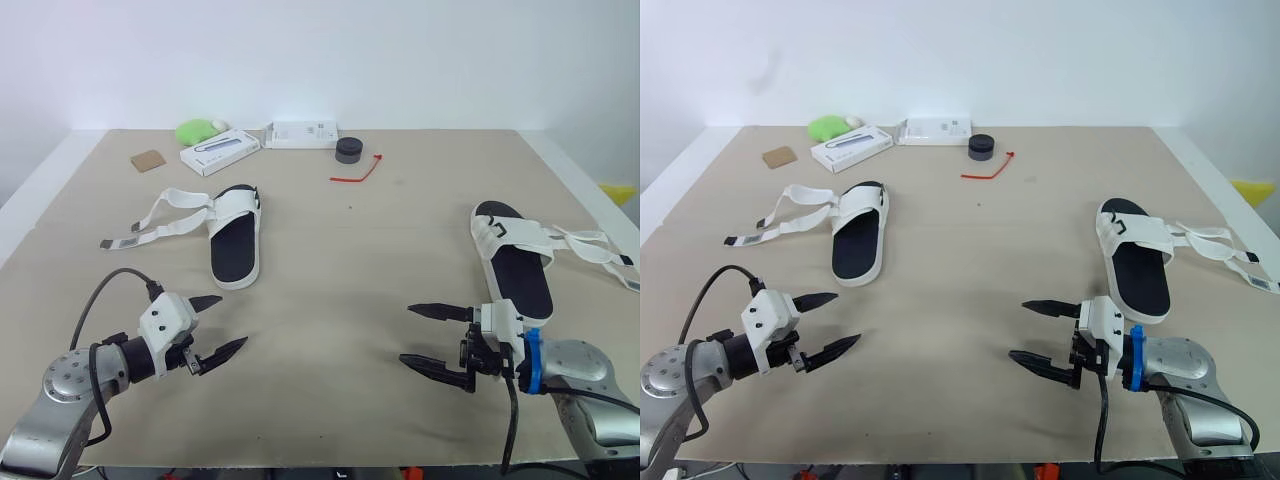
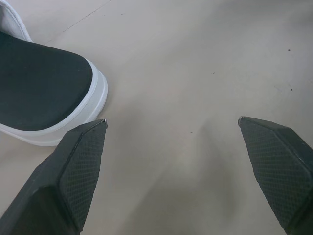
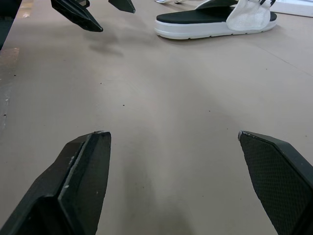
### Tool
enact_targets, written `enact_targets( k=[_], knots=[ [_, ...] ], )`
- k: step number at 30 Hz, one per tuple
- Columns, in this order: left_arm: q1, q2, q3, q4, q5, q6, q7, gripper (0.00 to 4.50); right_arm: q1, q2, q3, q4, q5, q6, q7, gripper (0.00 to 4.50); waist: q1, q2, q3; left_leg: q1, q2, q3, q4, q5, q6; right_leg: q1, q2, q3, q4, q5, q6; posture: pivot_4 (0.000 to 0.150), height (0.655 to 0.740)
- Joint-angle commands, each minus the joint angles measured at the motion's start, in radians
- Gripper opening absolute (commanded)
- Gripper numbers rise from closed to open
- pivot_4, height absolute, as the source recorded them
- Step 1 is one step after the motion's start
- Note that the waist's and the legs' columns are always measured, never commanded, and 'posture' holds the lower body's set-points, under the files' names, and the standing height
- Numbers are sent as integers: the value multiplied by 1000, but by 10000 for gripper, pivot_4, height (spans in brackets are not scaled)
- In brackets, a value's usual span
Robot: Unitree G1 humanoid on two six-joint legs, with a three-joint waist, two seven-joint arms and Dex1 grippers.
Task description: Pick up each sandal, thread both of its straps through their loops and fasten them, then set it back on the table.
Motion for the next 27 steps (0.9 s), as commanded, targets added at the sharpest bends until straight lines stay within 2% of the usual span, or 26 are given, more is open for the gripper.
enact_targets(
  k=[1,12,17,27],
  knots=[
    [-11,9,4,-24,-9,-21,-19,44421,1,0,-20,-37,24,-4,-5,45000,0,0,0,0,0,0,0,0,0,0,0,0,0,0,0,1500,7400],
    [-67,1,-45,-5,8,-33,-33,44421,-9,39,-53,-81,78,90,-131,45000,0,0,0,-1,0,1,0,0,0,0,1,1,0,0,0,1500,7400],
    [-122,1,-106,-14,-4,-27,-68,44421,-44,81,-74,-104,101,183,-273,45000,0,0,0,-2,0,1,0,0,0,0,1,2,0,1,2,1500,7400],
    [-387,-48,-282,49,-59,30,-219,44421,-149,154,-177,11,107,286,-529,45000,0,0,0,-4,0,6,0,0,0,0,2,5,0,2,4,1500,7400]
  ],
)
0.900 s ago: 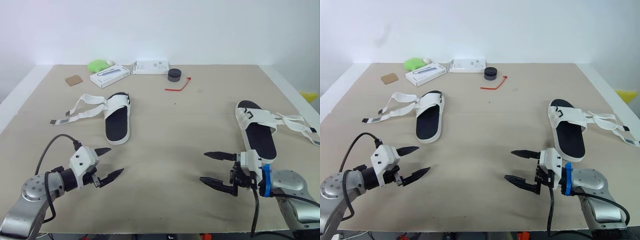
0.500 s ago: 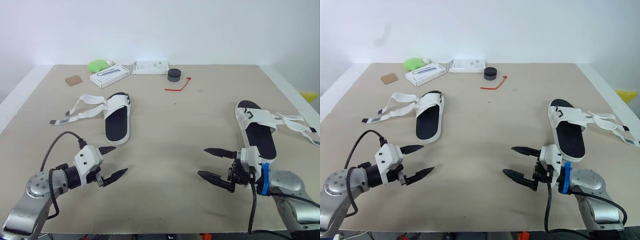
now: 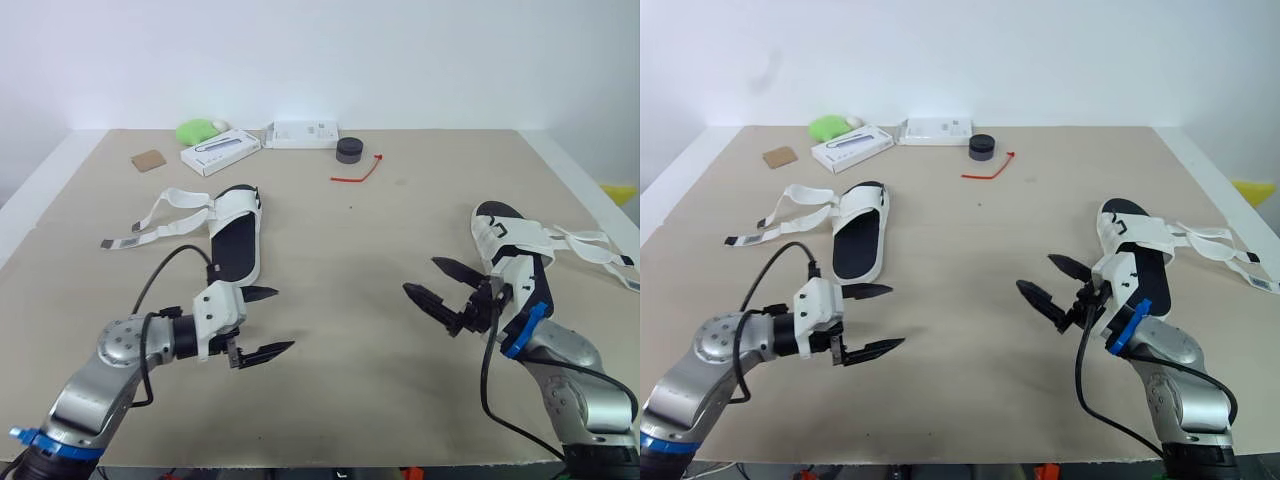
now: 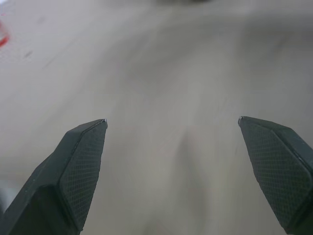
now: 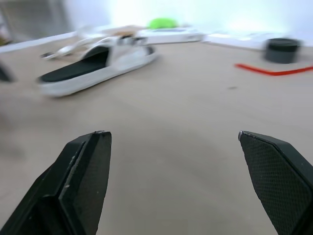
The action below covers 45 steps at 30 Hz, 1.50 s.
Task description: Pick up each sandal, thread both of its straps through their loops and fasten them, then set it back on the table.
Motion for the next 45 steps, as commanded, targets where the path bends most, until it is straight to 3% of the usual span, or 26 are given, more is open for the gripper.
enact_targets(
  k=[1,13,34,37,44,45],
  knots=[
    [-93,-13,-41,29,-31,2,-73,44421,-36,-2,-73,29,21,50,-83,45000,0,0,0,0,0,2,0,0,0,0,0,1,0,0,0,1500,7400],
    [-241,-87,-97,174,-18,-66,-180,44421,-44,30,-246,65,12,176,-368,45000,-2,0,0,0,1,8,0,-2,4,-2,2,9,-1,1,1,1500,7400],
    [-214,-98,-89,140,23,-77,-153,44421,-345,49,-119,404,-191,46,-432,45000,-24,0,0,2,2,16,0,-5,10,-2,6,23,-2,3,6,1500,7400],
    [-214,-96,-82,143,20,-72,-143,45000,-359,50,-112,422,-209,46,-441,36035,-24,0,0,2,2,16,0,-6,10,-2,6,24,-2,4,6,1500,7400],
    [-219,-96,-84,147,24,-75,-135,45000,-362,62,-101,417,-228,57,-440,1058,-24,0,0,2,2,16,0,-6,10,-2,7,24,-2,4,6,1500,7400],
    [-221,-96,-84,149,24,-75,-134,45000,-361,63,-99,413,-228,59,-438,307,-24,0,0,3,2,16,0,-6,10,-2,7,24,-2,4,6,1500,7400]
  ],
)
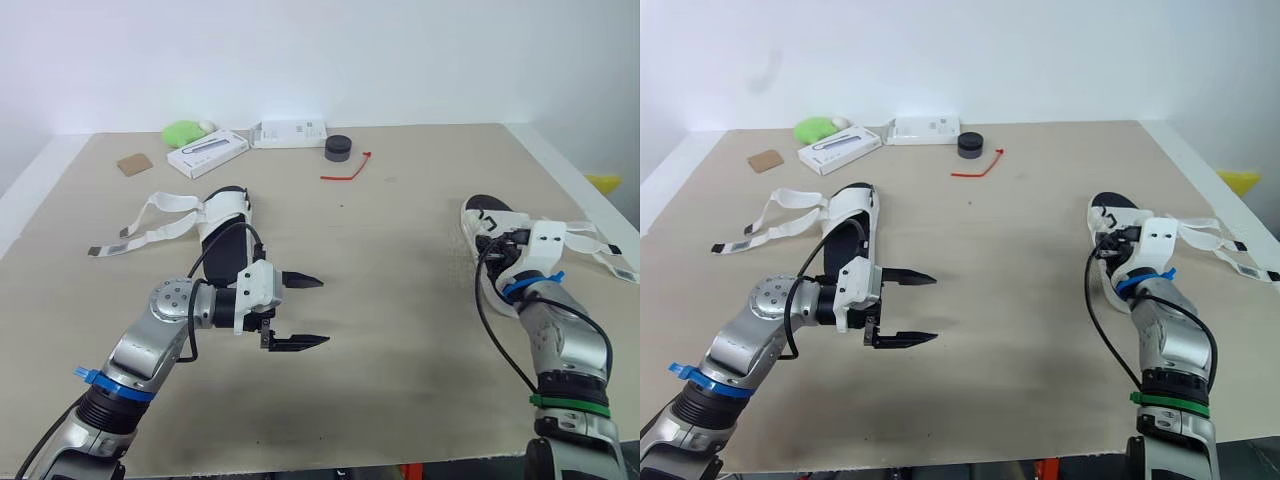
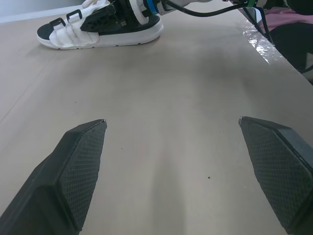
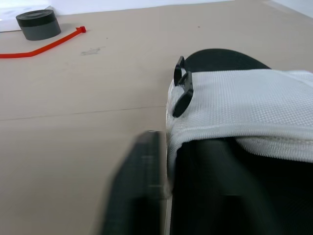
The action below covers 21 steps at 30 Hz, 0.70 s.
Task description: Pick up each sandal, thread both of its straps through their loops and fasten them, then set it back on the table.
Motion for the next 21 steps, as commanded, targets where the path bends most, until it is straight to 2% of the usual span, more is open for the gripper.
enact_targets(
  k=[1,4,8,15,21],
  knots=[
    [-12,7,20,-28,-7,-6,5,45000,-17,0,-3,-26,-1,-4,-3,307,0,0,0,0,0,0,0,0,0,0,0,0,0,0,0,1500,7400],
    [-22,3,35,-15,-22,6,10,45000,-16,-1,2,-41,3,-10,14,307,0,0,0,0,0,0,0,0,0,0,0,0,0,0,0,1500,7400],
    [-42,19,71,16,-37,12,1,45000,-8,-24,53,-129,36,-10,152,307,-4,0,0,0,1,1,0,0,0,-1,1,1,0,0,0,1500,7400],
    [-34,73,122,7,-73,16,-43,45000,20,-96,206,-337,125,72,474,307,-4,0,0,1,3,1,0,-1,3,-1,3,1,0,0,-1,1500,7400],
    [20,130,152,-40,-94,-6,-91,45000,38,-201,386,-406,104,-12,802,307,0,0,0,3,3,1,0,-5,5,-2,2,-1,0,-3,0,1500,7400]
  ],
)
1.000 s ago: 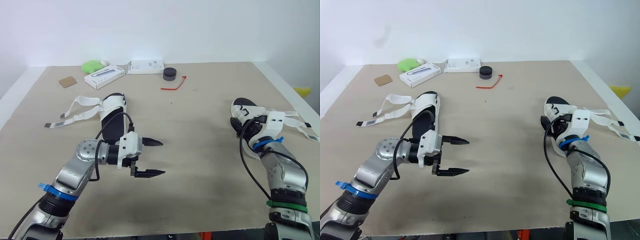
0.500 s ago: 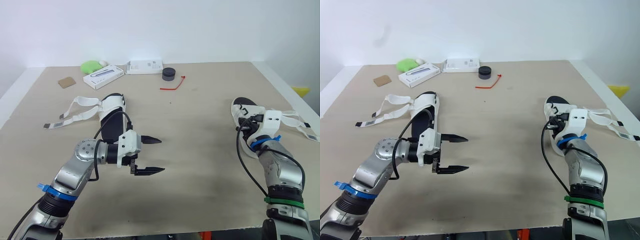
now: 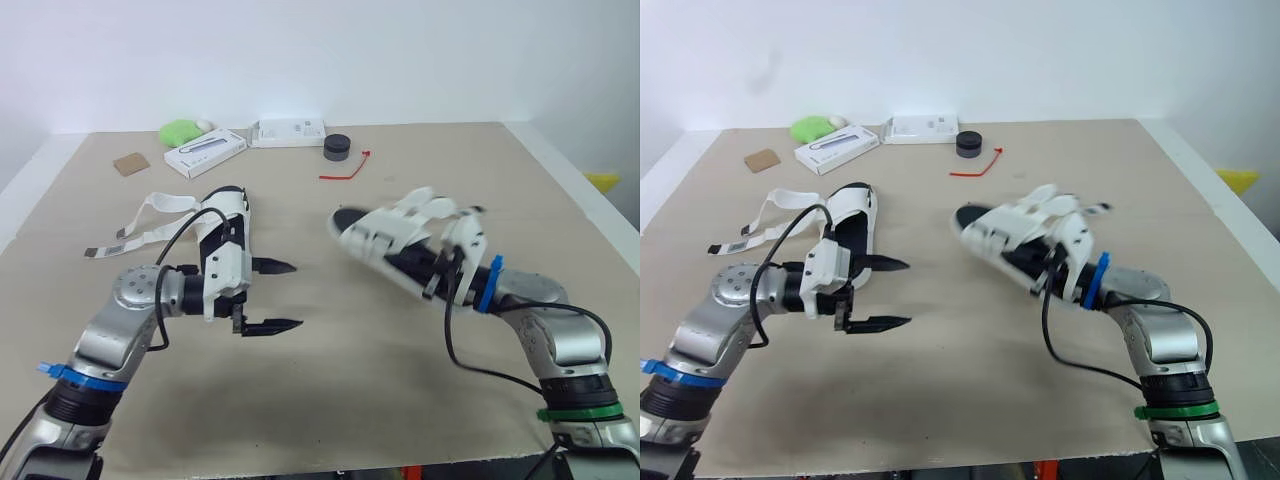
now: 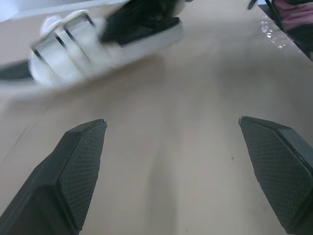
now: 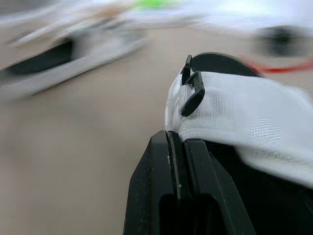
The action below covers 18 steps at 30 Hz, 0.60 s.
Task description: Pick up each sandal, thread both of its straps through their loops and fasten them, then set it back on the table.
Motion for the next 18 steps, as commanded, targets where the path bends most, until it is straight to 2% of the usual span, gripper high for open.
enact_targets(
  k=[1,3,9,18],
  knots=[
    [28,25,45,-63,-39,-28,-27,45000,-14,-37,65,-53,-6,-103,187,307,1,0,0,0,0,0,0,0,0,0,-1,0,0,0,0,1500,7400],
    [67,49,69,-86,-46,-41,-42,45000,-22,-55,117,-52,-8,-154,307,307,1,0,0,0,-1,0,0,-1,0,-1,-1,0,0,-1,1,1500,7400],
    [151,98,117,-126,-55,-63,-53,45000,-82,-58,161,19,-14,-275,486,307,2,-1,0,0,-1,0,2,-3,-1,-1,-2,-1,0,-2,1,1500,7400],
    [200,95,129,-164,-51,-45,-7,45000,-152,-26,164,159,-39,-383,547,307,3,-1,1,0,-1,-1,3,-4,-1,-1,-3,-2,1,-2,0,1500,7400]
  ],
)
